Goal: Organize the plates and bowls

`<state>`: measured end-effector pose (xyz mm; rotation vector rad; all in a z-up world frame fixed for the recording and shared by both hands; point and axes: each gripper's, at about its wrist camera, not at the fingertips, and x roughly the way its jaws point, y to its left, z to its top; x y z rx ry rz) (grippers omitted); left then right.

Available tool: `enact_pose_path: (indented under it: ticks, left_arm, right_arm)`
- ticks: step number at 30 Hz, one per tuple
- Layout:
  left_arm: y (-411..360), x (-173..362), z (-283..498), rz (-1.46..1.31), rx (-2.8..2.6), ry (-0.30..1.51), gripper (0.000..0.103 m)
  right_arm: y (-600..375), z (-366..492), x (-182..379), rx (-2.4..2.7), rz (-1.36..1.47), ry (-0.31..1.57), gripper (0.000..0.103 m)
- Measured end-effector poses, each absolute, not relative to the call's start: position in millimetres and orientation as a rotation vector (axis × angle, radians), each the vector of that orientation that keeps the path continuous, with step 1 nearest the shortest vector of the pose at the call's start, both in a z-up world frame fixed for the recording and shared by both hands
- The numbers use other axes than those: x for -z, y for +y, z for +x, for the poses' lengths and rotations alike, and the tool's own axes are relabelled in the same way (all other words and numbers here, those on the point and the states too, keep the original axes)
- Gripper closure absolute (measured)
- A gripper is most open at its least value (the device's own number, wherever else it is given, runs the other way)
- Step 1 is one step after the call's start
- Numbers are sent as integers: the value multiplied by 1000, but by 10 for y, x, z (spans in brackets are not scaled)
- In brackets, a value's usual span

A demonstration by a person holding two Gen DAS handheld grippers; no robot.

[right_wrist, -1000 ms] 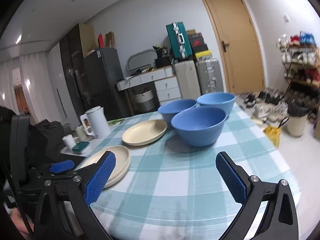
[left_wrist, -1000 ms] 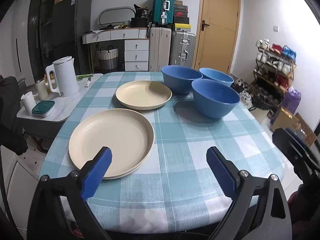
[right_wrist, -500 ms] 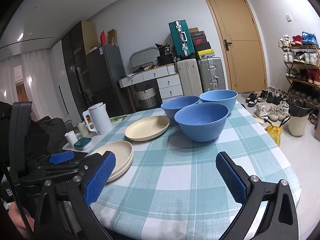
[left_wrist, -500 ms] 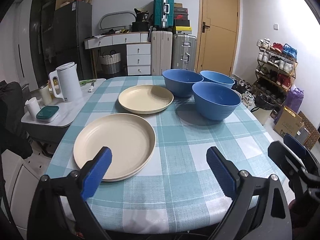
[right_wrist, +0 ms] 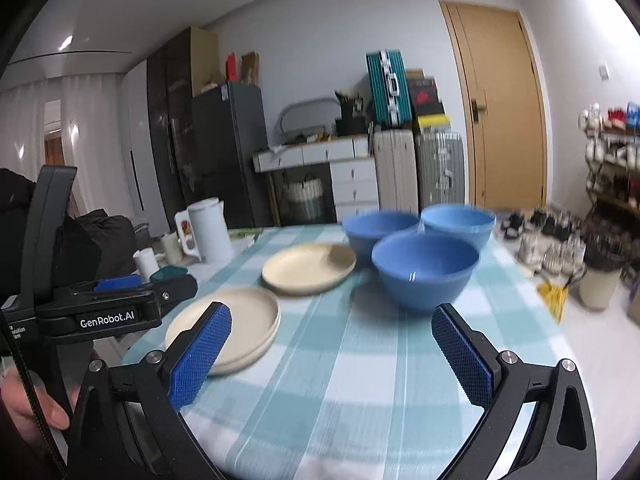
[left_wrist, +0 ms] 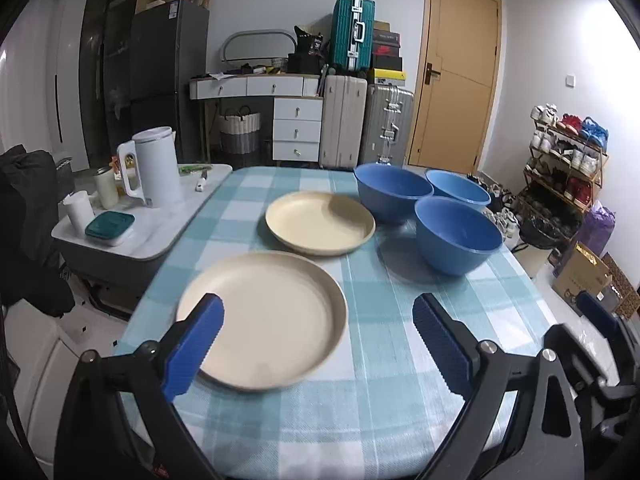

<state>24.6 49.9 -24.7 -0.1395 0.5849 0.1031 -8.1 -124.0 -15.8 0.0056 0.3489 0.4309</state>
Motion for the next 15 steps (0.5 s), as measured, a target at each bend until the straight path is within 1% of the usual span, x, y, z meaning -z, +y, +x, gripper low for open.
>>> enact_pose_path:
  ticks: [4,9,15]
  left_arm:
    - [640,99,410,-126,-110,580,6]
    - [812,-43,690,-108,-101,615,6]
    - [984,-32,1151,-100,-75,724,5]
  right_arm:
    - [-1212,82,9,-424,13,335,1]
    - [-1121,326,-85,-442,28,349,1]
    - [-933,743,-193,-484,62,378,1]
